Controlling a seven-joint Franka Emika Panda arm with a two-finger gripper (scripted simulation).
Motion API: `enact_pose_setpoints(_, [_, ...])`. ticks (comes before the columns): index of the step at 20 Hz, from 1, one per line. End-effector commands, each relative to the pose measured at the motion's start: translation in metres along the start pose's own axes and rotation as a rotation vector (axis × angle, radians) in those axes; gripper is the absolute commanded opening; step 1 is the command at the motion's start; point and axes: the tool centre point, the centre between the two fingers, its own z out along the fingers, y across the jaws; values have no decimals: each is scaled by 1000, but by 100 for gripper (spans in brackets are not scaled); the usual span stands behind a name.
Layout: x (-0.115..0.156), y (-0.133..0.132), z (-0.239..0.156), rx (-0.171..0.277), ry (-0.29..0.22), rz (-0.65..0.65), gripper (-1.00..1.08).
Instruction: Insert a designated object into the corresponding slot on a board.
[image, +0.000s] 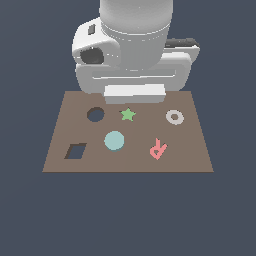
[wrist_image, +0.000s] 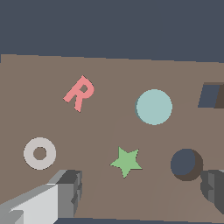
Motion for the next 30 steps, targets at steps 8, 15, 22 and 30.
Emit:
enact_pose_setpoints(8, [4,2,7,0,0,38,100])
enact_pose_setpoints(15, [16,8,27,-1,0,156,100])
enact_pose_setpoints(22, [35,23,63,-2,-1,361,100])
enact_pose_setpoints(30, [49,42,97,-1,-2,562,100])
